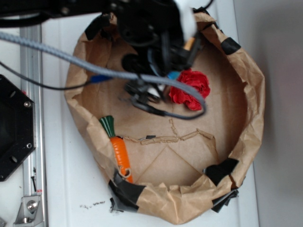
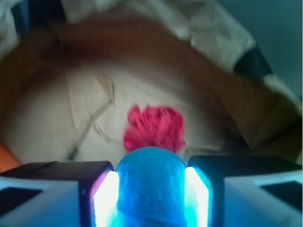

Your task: Grab the blue ball.

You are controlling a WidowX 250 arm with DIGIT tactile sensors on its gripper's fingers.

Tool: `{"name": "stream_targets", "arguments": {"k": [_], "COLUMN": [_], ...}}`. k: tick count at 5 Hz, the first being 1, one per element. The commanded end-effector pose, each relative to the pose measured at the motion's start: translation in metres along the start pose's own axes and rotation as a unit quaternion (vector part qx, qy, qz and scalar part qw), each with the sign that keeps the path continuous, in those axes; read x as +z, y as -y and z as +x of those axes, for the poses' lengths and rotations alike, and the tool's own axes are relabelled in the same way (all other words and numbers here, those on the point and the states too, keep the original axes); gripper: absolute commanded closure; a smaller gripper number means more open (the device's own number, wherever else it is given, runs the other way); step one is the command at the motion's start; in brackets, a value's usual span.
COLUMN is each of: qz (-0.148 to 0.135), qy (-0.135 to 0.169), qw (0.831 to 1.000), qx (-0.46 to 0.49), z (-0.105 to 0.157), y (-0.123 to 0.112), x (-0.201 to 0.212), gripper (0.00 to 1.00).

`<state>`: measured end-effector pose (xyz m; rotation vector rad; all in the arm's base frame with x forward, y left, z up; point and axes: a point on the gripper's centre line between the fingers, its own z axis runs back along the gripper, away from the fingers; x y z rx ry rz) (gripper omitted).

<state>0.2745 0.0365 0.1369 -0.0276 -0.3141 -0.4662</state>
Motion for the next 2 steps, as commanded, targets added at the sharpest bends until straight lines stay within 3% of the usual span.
{"name": "stream_targets", "arguments": {"k": [1, 2], "qz": [-0.003, -0.008], "qy": [0.057, 0.044], "qw": [0.989, 0.981], "qx": [0.136, 0.189], "z": [0.0315, 0.027], "y": [0.0219, 0.0284], "x": [0.0231, 0.026], "gripper": [1.0, 1.0]}}
